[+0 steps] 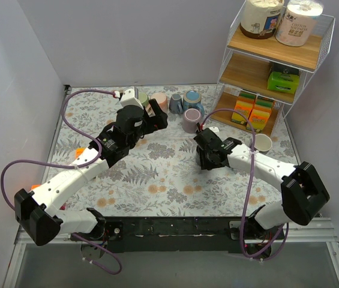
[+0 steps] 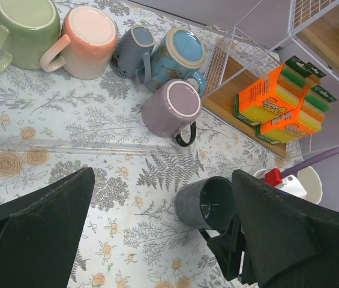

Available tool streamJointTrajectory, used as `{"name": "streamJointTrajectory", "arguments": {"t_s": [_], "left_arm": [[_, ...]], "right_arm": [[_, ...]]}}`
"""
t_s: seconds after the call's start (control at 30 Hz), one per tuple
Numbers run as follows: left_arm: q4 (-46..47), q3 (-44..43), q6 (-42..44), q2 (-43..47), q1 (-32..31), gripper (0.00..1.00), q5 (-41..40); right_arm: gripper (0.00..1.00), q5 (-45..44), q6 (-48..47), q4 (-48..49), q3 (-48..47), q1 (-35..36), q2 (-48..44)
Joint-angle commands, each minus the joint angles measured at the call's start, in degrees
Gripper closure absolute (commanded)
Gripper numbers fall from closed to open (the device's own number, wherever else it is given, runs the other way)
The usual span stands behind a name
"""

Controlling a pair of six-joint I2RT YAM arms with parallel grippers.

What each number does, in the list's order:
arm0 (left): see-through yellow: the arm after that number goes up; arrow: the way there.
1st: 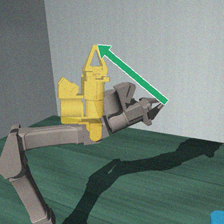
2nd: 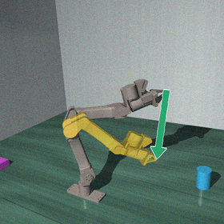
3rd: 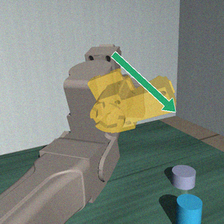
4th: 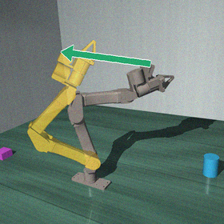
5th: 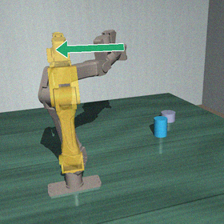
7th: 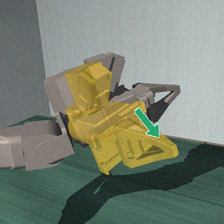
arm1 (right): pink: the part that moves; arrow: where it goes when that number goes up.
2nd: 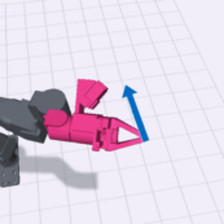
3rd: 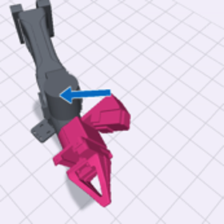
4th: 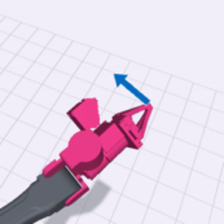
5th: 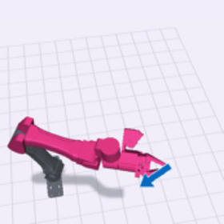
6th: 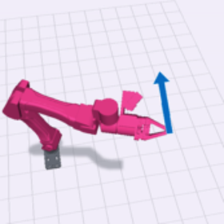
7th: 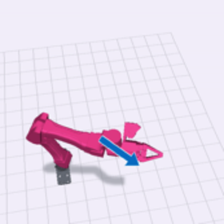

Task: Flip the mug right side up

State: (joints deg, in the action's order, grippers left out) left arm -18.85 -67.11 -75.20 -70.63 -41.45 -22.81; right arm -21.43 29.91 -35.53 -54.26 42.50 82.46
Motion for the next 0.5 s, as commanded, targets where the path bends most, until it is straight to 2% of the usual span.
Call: {"name": "streamJointTrajectory", "arguments": {"t_s": [0.0,0.03,0.13,0.33,0.47], "left_arm": [[0.48,-0.21,1.46,1.55,-0.12,0.02,-0.04],[0.57,-0.39,1.55,1.11,-0.12,0.02,-0.04],[0.66,-0.65,1.63,0.50,-0.12,0.02,0.48],[1.89,-2.32,2.60,-4.59,-0.21,0.02,6.10],[2.15,-7.66,1.20,-11.09,-0.12,0.02,10.23]], "right_arm": [[0.41,-0.29,-0.47,2.82,-2.96,0.92,-4.56],[0.35,-0.02,-0.64,3.53,-2.78,0.92,-5.45],[0.29,1.21,-0.64,3.02,-4.44,0.92,-7.48],[0.25,1.57,0.50,-0.24,-8.84,0.57,-11.61],[0.25,2.09,1.90,-2.17,-12.26,-4.07,-15.65]]}}
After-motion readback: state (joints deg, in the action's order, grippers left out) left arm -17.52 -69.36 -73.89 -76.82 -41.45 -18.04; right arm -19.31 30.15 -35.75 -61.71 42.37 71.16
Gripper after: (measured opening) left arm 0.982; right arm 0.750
